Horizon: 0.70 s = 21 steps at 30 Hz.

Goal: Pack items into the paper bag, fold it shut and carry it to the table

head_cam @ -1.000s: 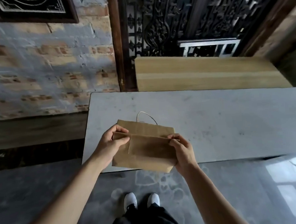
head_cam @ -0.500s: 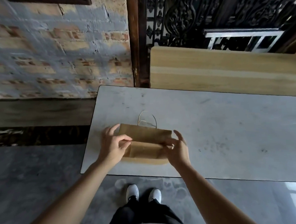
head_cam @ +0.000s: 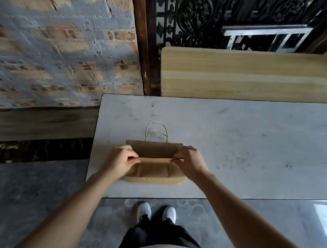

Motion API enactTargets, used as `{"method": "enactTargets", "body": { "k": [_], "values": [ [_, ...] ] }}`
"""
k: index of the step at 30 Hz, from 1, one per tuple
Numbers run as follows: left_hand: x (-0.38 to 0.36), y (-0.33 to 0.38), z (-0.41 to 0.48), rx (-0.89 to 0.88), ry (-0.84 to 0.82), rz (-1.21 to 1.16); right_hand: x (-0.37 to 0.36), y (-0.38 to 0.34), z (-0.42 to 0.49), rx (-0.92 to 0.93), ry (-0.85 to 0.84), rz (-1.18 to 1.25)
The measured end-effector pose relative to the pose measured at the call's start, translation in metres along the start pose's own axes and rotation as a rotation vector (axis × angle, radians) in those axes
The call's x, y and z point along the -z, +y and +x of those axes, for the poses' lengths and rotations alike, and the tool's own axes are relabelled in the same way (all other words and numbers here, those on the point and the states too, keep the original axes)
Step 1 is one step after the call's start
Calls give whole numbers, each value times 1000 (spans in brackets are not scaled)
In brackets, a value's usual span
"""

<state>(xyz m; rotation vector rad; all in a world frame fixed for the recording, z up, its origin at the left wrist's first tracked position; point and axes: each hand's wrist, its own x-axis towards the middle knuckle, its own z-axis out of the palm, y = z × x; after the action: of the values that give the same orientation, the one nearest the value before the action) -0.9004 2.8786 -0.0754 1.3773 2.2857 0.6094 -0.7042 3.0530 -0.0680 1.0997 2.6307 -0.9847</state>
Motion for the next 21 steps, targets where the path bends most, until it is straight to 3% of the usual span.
{"method": "enactTargets", "body": {
  "k": [13, 18, 21],
  "values": [
    [12, -33, -5, 294, -73, -311, 1, 29, -5, -30, 112, 133],
    [26, -30, -8, 291, -96, -279, 3, 26, -12, -66, 85, 76],
    [43, -24, -3, 274, -193, -164, 18, 25, -13, -71, 0, -64]
  ]
}}
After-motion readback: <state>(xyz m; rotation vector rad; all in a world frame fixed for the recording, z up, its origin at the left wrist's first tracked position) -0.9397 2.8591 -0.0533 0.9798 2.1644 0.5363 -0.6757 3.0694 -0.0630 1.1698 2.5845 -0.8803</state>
